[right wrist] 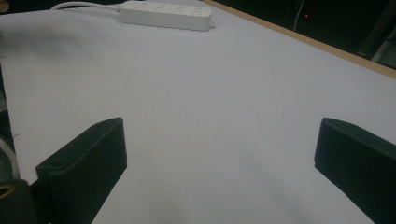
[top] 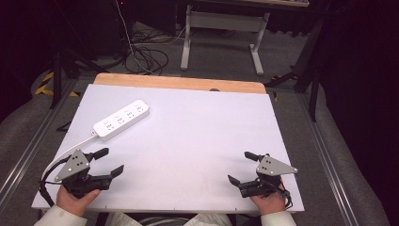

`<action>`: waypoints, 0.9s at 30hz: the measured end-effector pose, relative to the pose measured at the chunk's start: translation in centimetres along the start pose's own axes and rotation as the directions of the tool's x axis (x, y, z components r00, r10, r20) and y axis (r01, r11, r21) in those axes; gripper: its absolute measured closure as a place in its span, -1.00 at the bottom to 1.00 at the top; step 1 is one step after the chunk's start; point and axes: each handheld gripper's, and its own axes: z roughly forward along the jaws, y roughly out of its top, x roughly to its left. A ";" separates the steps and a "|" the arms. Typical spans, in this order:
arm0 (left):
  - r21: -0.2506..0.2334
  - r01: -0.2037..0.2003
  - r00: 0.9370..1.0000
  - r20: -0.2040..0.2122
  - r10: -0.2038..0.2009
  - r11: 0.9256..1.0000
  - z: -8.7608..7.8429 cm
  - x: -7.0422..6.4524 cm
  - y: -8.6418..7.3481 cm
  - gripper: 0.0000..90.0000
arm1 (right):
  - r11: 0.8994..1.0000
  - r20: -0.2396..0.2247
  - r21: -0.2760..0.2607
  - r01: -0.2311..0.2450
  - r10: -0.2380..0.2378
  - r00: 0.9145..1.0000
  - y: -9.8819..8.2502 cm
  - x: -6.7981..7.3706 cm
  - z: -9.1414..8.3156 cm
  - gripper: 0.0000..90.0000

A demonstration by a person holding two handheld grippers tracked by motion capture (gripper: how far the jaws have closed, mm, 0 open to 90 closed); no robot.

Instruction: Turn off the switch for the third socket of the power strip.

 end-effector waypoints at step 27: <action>0.092 0.018 0.999 0.038 -0.022 0.996 -0.5 1.3 3.5 -0.30 | 1.000 -0.006 0.011 -0.002 0.002 1.000 0.0 0.0 0.2 -0.93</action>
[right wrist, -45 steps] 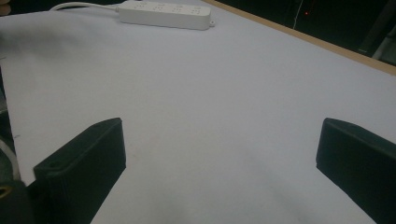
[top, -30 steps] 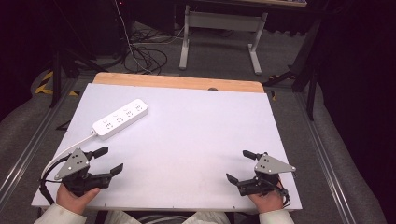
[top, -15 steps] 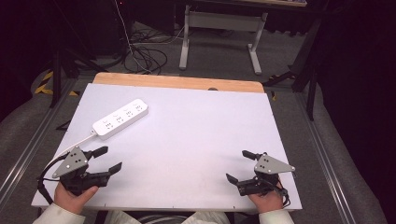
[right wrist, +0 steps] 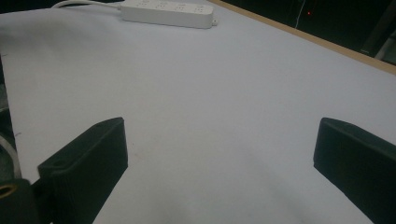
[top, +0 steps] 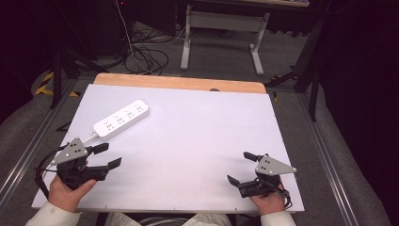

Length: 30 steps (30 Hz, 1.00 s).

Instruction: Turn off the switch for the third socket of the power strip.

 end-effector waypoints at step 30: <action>0.023 0.016 1.000 0.018 -0.016 1.000 0.9 2.4 4.1 -0.22 | 1.000 -0.011 -0.002 0.005 -0.005 1.000 -0.1 0.0 0.1 -0.93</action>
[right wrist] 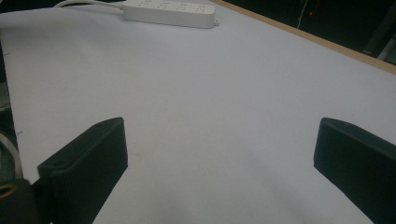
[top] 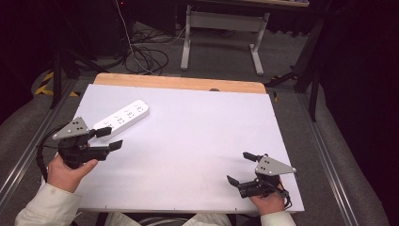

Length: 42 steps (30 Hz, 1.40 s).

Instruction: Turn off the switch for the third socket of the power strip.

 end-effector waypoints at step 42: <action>0.067 0.076 0.984 -0.169 -0.064 0.995 7.3 7.3 4.4 0.54 | 1.000 0.003 0.001 -0.007 0.007 1.000 -0.5 0.4 -0.7 -0.92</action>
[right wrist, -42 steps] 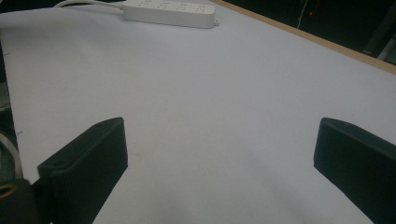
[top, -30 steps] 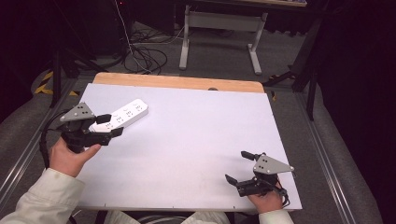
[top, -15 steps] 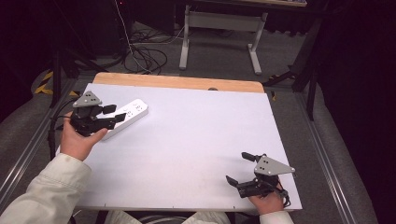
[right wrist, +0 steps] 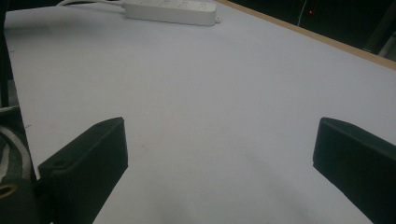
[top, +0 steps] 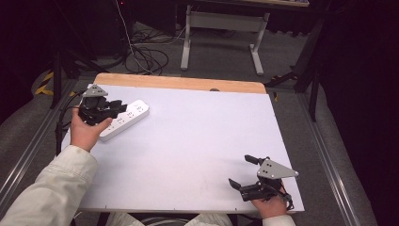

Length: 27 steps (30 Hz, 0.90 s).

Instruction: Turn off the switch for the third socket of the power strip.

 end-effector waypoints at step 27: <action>0.064 0.071 0.995 -0.072 -0.066 0.995 5.3 2.1 -1.5 1.00 | 1.000 -0.012 0.001 0.003 -0.003 1.000 -0.1 0.1 0.0 -0.93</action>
